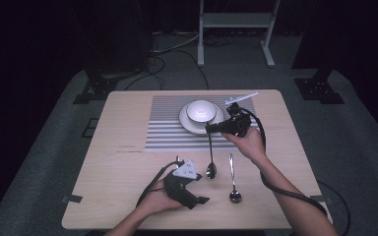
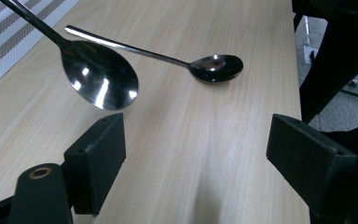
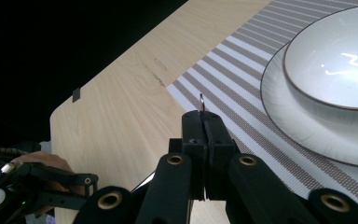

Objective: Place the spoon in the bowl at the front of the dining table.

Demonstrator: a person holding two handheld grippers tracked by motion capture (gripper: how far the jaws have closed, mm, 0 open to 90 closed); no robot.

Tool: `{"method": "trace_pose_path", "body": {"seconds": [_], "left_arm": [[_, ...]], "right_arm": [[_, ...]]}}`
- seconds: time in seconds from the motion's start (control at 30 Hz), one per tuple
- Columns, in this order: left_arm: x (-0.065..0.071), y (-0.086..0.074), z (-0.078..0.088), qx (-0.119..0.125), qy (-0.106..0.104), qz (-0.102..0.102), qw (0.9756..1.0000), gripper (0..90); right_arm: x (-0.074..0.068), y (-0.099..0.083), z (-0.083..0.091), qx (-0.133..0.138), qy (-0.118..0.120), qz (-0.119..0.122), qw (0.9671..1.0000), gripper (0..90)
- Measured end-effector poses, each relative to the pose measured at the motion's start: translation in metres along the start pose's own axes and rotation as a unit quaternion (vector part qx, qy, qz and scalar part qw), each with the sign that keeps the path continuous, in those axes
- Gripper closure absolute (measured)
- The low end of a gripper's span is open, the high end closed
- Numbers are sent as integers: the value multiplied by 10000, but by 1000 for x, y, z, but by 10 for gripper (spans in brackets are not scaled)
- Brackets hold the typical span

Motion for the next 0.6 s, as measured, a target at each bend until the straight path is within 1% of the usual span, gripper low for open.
{"method": "trace_pose_path", "body": {"seconds": [0.13,0.3,0.6], "left_arm": [[0,0,2,17,-5,15,10000,179],[0,0,3,45,-29,55,10000,168],[0,0,5,77,12,69,9999,168]], "right_arm": [[2,6,0,55,-32,-47,10000,885],[4,13,0,182,-91,-45,9998,886],[11,26,0,349,-119,-135,9992,885]]}}
Point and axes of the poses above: each handheld gripper's, and its own axes: z roughly backward along the jaws, y roughly out of its top, x roughly to its right, the point moved 7 cm from there along -z, roughly forward along the jaws, and after that the axes turned 15 degrees about -z, right-handed, at the moved point
